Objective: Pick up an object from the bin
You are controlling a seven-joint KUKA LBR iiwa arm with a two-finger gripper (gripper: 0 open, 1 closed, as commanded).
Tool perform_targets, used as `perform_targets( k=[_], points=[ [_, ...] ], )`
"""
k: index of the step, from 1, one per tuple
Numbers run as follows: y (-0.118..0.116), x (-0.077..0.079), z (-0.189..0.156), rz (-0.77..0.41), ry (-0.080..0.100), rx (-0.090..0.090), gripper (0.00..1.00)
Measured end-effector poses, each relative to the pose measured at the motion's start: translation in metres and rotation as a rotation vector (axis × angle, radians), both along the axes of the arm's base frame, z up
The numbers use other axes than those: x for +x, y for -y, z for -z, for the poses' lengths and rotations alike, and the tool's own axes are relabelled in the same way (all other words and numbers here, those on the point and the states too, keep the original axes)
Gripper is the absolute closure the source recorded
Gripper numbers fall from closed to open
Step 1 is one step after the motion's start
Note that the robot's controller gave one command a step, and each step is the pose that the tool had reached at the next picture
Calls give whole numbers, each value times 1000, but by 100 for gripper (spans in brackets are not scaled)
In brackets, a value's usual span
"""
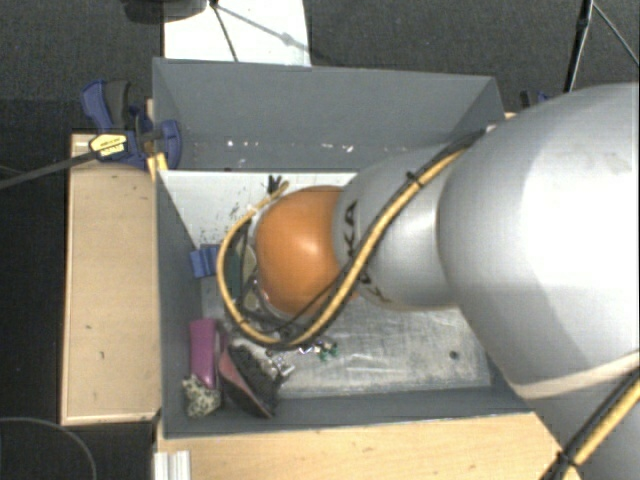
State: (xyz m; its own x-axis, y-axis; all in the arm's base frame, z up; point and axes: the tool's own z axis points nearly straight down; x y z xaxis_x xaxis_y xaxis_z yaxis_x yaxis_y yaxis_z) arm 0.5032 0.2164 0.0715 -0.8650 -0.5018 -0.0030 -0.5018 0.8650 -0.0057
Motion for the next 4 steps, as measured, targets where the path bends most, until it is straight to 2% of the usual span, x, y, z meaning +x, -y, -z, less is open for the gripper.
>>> perform_targets(
  k=[1, 2, 4],
  points=[
    [-2, 0, -1, -5, 4, 1, 100],
    [-1, 2, -20, 2, 1, 4, 100],
    [-1, 6, -85, 12, 2, 7, 100]
  ],
)
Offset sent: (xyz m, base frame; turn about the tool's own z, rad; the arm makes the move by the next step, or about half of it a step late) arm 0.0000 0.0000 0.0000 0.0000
